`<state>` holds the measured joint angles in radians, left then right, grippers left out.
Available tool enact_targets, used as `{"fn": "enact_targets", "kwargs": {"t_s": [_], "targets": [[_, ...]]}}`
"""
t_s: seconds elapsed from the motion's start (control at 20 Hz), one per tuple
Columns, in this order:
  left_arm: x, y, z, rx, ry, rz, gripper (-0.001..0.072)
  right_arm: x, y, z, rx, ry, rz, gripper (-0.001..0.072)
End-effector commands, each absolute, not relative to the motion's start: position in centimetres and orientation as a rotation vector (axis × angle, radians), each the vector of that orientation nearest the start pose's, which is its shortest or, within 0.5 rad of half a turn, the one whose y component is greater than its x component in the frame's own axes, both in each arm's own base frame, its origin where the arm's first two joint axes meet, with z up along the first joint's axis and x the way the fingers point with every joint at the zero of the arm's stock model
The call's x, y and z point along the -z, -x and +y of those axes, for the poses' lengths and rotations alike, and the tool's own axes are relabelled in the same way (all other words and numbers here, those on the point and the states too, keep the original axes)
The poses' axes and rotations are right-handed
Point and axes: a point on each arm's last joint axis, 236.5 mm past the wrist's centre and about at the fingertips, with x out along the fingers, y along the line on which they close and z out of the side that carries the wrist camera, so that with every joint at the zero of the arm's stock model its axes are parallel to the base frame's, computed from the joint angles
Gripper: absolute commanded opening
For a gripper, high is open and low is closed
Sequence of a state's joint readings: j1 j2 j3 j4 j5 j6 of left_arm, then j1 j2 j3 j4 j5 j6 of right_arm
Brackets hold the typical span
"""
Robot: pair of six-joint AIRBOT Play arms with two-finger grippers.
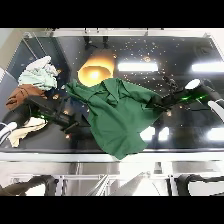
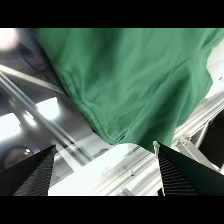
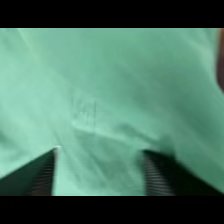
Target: Fold the shirts.
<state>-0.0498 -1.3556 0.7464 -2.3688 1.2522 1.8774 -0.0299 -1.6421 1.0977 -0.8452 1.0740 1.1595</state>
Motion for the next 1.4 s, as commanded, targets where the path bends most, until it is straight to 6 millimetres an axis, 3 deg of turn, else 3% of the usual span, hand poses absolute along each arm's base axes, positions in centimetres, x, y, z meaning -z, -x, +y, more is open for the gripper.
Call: {"fn": "enact_targets", "kwargs": {"t_s": [0.0, 0.2, 0.25, 0.3, 0.35, 0.45, 0.5, 0.65, 0.9, 1.0, 1.05, 1.2, 1.35], "targets": [[8.9, -22.8, -18.6, 0.556, 0.611, 1.671, 0.0678, 11.7, -39.5, 13.6, -0.475, -0.508, 1.416, 0.0506], [9.2, -23.1, -19.8, 0.562, 0.587, 1.639, 0.0678, 10.4, -41.5, 14.9, -0.497, -0.588, 1.323, 0.0504], [9.1, -23.3, -20.3, 0.568, 0.593, 1.628, 0.0677, 10.0, -42.1, 15.1, -0.493, -0.615, 1.300, 0.0450], [9.2, -23.3, -20.5, 0.569, 0.583, 1.623, 0.0677, 9.8, -42.6, 15.2, -0.508, -0.610, 1.271, 0.0225], [9.3, -23.2, -20.7, 0.573, 0.572, 1.620, 0.0677, 9.5, -42.9, 15.3, -0.522, -0.606, 1.248, 0.0154], [9.5, -23.4, -21.2, 0.573, 0.552, 1.602, 0.0677, 9.4, -43.3, 15.2, -0.515, -0.610, 1.234, 0.0116], [9.6, -23.7, -21.4, 0.569, 0.542, 1.585, 0.0677, 9.4, -43.3, 15.2, -0.516, -0.609, 1.234, 0.0025], [9.9, -24.5, -22.4, 0.554, 0.570, 1.552, 0.0677, 9.0, -42.9, 15.6, -0.545, -0.607, 1.247, 0.0025], [13.2, -22.0, -24.9, 0.546, 0.614, 1.689, 0.0667, 7.8, -42.5, 15.9, -0.572, -0.602, 1.241, 0.0025], [13.8, -22.2, -26.1, 0.578, 0.584, 1.690, 0.0096, 7.2, -42.3, 16.1, -0.587, -0.601, 1.241, 0.0025], [13.6, -22.8, -26.7, 0.604, 0.571, 1.683, 0.0018, 6.8, -42.1, 16.2, -0.599, -0.599, 1.243, 0.0025], [9.4, -26.4, -27.9, 0.708, 0.557, 1.567, 0.0018, 3.8, -41.4, 15.5, -0.639, -0.603, 1.219, 0.0025], [0.8, -31.1, -25.9, 0.776, 0.559, 1.346, 0.0018, -2.3, -41.1, 11.9, -0.640, -0.608, 1.110, 0.0025]]}}
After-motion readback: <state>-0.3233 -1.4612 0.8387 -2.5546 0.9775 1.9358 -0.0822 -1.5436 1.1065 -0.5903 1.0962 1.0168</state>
